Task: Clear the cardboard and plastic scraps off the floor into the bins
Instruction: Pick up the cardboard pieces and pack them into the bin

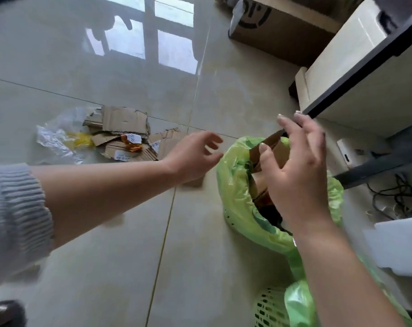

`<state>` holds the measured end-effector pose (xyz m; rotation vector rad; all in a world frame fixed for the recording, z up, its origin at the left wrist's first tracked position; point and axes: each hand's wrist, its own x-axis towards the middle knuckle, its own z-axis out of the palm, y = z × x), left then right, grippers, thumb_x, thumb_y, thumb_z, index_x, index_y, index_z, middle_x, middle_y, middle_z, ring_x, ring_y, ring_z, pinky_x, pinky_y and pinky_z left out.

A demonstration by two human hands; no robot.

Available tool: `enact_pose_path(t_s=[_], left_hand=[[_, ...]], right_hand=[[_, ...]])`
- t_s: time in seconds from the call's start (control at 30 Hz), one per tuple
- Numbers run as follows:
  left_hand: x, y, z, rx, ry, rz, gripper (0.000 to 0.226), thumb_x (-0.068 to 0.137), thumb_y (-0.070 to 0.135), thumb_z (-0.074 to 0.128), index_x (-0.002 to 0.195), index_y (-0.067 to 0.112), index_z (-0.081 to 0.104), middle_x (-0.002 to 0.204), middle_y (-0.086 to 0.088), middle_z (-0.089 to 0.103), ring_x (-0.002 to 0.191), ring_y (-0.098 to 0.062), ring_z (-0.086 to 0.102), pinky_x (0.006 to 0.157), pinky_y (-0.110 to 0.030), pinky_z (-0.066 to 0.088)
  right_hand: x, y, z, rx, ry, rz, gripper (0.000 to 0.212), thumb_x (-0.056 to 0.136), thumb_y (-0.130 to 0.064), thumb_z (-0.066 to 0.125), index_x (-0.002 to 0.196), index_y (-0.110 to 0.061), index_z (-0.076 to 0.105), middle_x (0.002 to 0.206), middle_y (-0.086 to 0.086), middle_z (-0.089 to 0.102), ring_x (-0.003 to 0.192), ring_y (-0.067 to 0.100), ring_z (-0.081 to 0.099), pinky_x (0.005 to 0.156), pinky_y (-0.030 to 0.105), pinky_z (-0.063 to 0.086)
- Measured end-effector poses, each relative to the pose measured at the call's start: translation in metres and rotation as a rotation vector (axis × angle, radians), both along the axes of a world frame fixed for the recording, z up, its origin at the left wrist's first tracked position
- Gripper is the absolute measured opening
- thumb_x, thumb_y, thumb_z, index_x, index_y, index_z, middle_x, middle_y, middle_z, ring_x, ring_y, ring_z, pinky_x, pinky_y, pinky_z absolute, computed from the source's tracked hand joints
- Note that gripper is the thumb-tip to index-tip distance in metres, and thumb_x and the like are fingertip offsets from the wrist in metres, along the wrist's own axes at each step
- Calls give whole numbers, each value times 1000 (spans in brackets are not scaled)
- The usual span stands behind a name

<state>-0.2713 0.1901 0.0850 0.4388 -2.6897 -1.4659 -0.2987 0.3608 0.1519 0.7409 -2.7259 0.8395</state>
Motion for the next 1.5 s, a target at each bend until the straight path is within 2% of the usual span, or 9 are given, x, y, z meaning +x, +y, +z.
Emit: enact_pose_path(t_s=[0.13,0.3,0.43,0.6,0.8,1.03,1.2,1.33,1.5], left_hand=[[-1,-77,-17,-29,-170,25,25,90,26,58,111,15,64,111,-3,69,91,-12,61,79,-25,50],[7,-175,-43,176,-229,328,27,92,18,56,116,7,61,114,-10,63,100,-22,59,80,-29,48],[30,-209,-95,261,-363,540,24,87,21,58,109,13,64,113,-8,63,100,-26,60,82,-32,50],[39,-223,-121,284,-423,465,17,86,21,60,101,17,66,114,-10,66,104,-28,61,90,-36,50],[24,-267,-140,79,-306,659,22,89,21,54,109,14,62,115,-8,65,106,-28,59,86,-32,45],[13,-285,-147,52,-235,669,31,85,21,60,115,11,59,117,-7,63,107,-24,59,90,-29,44],[9,-294,-150,55,-245,678,40,86,26,63,122,13,53,125,-5,58,114,-21,55,96,-33,45],[-3,-289,-160,41,-271,705,53,83,34,67,127,13,47,130,-9,52,117,-24,52,99,-35,43],[-35,-270,-170,-184,-427,693,81,76,55,66,138,18,31,144,-13,30,131,-32,35,104,-45,34]], right_hand=[[8,-66,-8,113,-101,215,41,91,-29,56,131,-23,50,143,4,36,135,17,31,105,23,22],[7,-128,-20,484,-296,389,42,91,-32,54,131,-23,50,136,-1,43,129,14,39,103,20,27],[3,-156,-21,814,-449,332,45,92,-38,52,134,-25,46,138,0,43,128,18,40,107,32,34],[-10,-173,-35,1083,-603,208,47,91,-42,50,135,-26,45,135,5,47,125,22,46,103,37,39],[-51,-189,-109,775,-702,-56,54,89,-36,57,138,-17,43,136,8,51,119,25,52,93,35,46],[-72,-182,-200,348,-880,-426,73,80,-40,67,141,-20,33,138,15,40,122,31,46,106,43,39],[-98,-186,-227,343,-793,-416,91,76,-48,69,147,-13,22,149,16,29,137,33,31,112,45,29],[-108,-190,-237,320,-830,-327,103,63,-55,74,144,-17,25,147,12,34,133,33,36,109,51,34],[-108,-191,-240,506,-766,-221,112,63,-56,77,149,-24,12,147,13,28,137,32,29,113,49,27]])
